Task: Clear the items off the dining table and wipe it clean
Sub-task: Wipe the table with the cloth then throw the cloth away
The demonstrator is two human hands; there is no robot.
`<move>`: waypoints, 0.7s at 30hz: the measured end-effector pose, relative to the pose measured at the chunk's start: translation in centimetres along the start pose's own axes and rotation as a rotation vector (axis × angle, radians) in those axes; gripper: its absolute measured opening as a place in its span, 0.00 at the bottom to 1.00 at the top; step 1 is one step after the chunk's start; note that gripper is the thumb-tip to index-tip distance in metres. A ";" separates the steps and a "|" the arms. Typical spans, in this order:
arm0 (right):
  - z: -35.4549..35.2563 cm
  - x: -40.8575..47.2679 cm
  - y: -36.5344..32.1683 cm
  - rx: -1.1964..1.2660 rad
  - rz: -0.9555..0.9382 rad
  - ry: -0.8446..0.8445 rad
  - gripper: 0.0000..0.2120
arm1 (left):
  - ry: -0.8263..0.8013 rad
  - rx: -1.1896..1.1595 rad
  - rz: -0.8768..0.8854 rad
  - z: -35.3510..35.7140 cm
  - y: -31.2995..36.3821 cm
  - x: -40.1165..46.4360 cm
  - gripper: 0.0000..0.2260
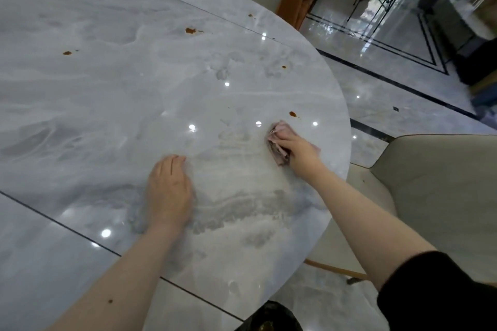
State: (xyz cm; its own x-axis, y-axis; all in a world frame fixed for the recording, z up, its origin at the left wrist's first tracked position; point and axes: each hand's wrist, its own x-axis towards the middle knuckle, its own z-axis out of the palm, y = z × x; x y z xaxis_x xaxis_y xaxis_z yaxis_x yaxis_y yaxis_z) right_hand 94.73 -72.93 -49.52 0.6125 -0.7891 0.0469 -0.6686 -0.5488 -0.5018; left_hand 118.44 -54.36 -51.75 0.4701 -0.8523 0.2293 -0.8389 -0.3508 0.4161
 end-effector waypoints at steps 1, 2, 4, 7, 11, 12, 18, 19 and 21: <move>0.2 -0.1 -1.4 0.089 -0.008 0.006 0.16 | -0.002 0.005 0.005 -0.1 0.0 -0.1 0.19; 0.9 -0.8 -3.1 0.104 -0.072 0.049 0.07 | -0.003 0.007 0.012 -0.1 0.1 -0.1 0.19; 3.6 -4.4 -5.9 0.230 -0.234 0.095 0.01 | -0.001 0.002 0.019 -0.3 0.2 -0.1 0.19; 5.1 -10.9 -6.6 -0.010 -0.374 -0.028 0.14 | 0.017 0.000 0.027 -0.3 0.3 -0.3 0.19; 2.9 -6.8 -3.9 -0.072 -0.225 0.094 0.15 | 0.034 0.000 0.020 -0.1 0.2 -0.3 0.18; 2.1 -5.0 -2.9 -0.085 -0.150 0.144 0.15 | 0.032 -0.007 0.016 0.0 0.3 -0.3 0.18; 8.2 -2.7 -8.7 -0.046 -0.367 -0.015 0.17 | 0.034 -0.023 -0.002 -0.3 0.4 -0.4 0.19; 8.3 -2.0 -9.6 -0.027 -0.361 -0.059 0.18 | 0.032 -0.019 -0.004 -0.3 0.4 -0.4 0.19; 7.9 0.2 -8.9 -0.017 -0.364 -0.037 0.17 | 0.032 -0.026 -0.007 -0.2 0.4 -0.4 0.19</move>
State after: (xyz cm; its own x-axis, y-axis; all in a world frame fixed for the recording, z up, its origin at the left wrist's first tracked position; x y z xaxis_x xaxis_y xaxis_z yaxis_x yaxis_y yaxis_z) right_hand 104.14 -66.07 -51.84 0.8264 -0.5306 0.1886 -0.4106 -0.7969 -0.4432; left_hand 117.95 -54.05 -51.49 0.4851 -0.8368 0.2537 -0.8283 -0.3467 0.4402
